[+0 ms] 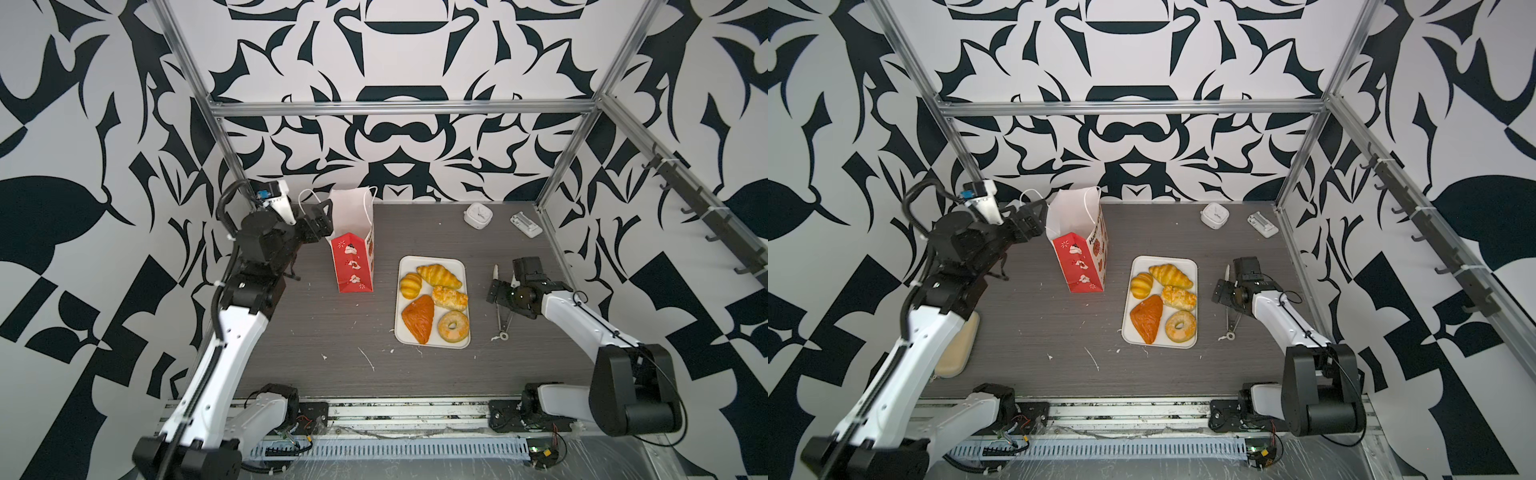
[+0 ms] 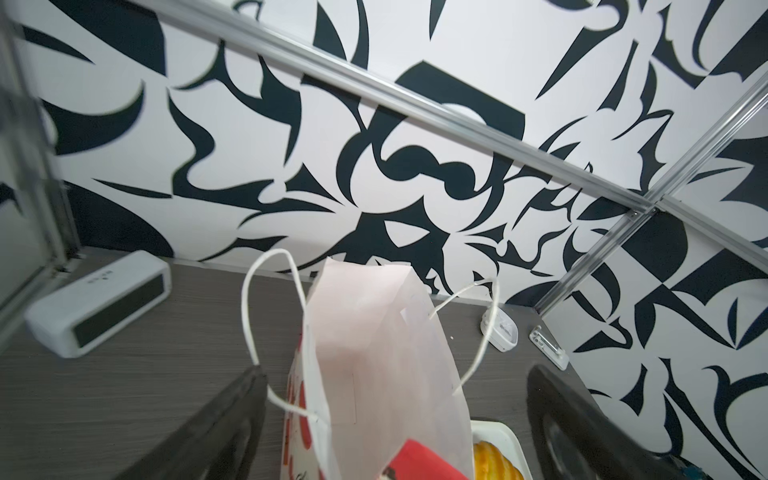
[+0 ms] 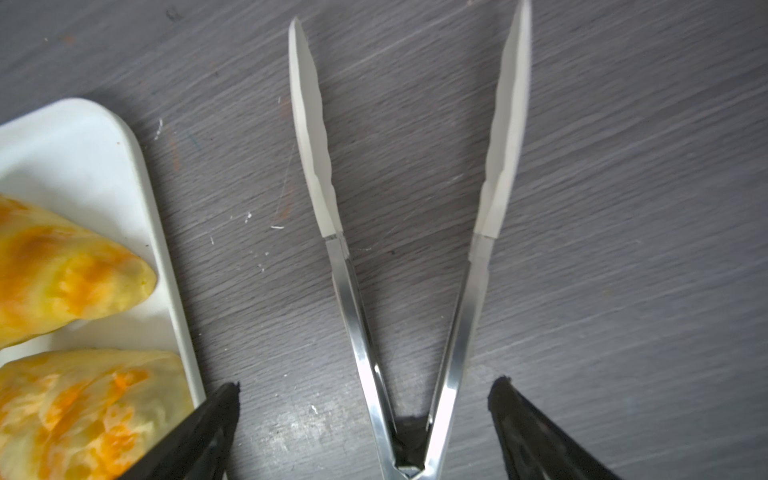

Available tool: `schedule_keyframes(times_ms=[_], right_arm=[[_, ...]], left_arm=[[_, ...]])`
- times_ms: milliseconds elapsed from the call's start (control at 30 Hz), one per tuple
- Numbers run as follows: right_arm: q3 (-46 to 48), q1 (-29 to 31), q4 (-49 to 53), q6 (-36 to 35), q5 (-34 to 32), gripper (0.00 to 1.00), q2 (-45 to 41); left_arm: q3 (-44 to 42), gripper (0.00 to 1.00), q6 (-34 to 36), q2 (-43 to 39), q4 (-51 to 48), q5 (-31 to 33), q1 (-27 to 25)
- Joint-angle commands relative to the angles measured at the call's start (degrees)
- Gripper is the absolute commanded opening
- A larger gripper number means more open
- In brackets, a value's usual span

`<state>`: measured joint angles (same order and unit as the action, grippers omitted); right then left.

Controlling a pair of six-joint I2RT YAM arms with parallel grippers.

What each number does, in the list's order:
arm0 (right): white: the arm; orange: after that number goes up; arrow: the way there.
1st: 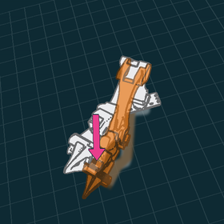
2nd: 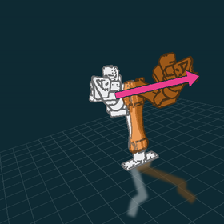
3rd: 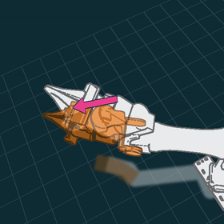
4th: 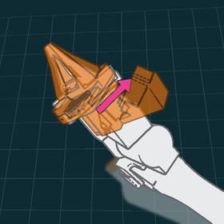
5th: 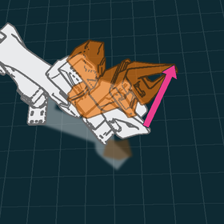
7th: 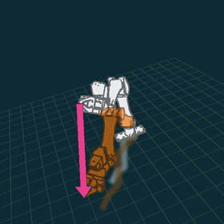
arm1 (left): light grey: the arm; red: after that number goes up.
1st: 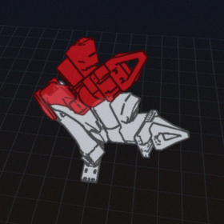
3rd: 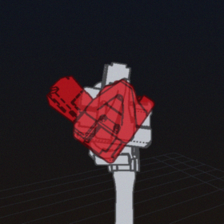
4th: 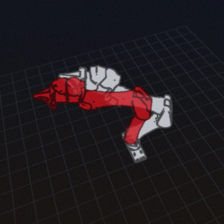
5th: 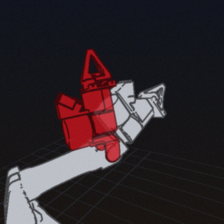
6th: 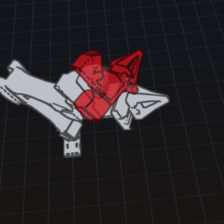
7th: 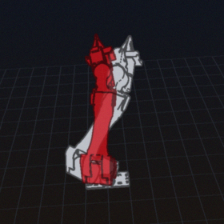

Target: Take the fake bread out of the paper bag

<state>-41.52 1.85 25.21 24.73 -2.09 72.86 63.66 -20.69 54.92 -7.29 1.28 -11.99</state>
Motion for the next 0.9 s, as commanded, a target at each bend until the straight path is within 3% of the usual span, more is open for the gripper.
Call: schedule_keyframes(times_ms=[0,100,200,433,600,767,867], right_arm=[[0.2,-0.1,-1.2,-1.8,-4.8,0.96,-5.3],[0.2,0.0,-1.3,-3.3,-7.8,0.96,-9.4],[1.8,0.2,-3.7,-4.2,-11.7,0.97,-14.3],[11.5,4.4,-20.1,-9.5,-10.6,0.99,-25.7],[12.8,6.9,-23.4,-11.4,-12.5,1.00,-26.6],[13.1,7.2,-24.8,-12.0,-13.5,1.00,-24.8],[14.1,8.0,-28.6,-13.6,-16.0,1.00,-23.9]], left_arm=[[-3.1,0.99,8.9,-7.8,-6.8,11.4,0.3],[-9.8,0.99,16.9,-13.0,-6.5,23.6,0.3],[-19.8,0.99,19.2,-15.3,0.2,32.7,0.3],[-33.4,0.99,15.3,-11.7,12.9,37.2,0.2],[-43.5,0.99,18.6,-4.3,32.7,34.0,0.4],[-44.6,0.99,17.1,11.8,45.1,27.6,6.0],[-46.9,0.99,16.4,22.5,58.0,20.5,9.1]])
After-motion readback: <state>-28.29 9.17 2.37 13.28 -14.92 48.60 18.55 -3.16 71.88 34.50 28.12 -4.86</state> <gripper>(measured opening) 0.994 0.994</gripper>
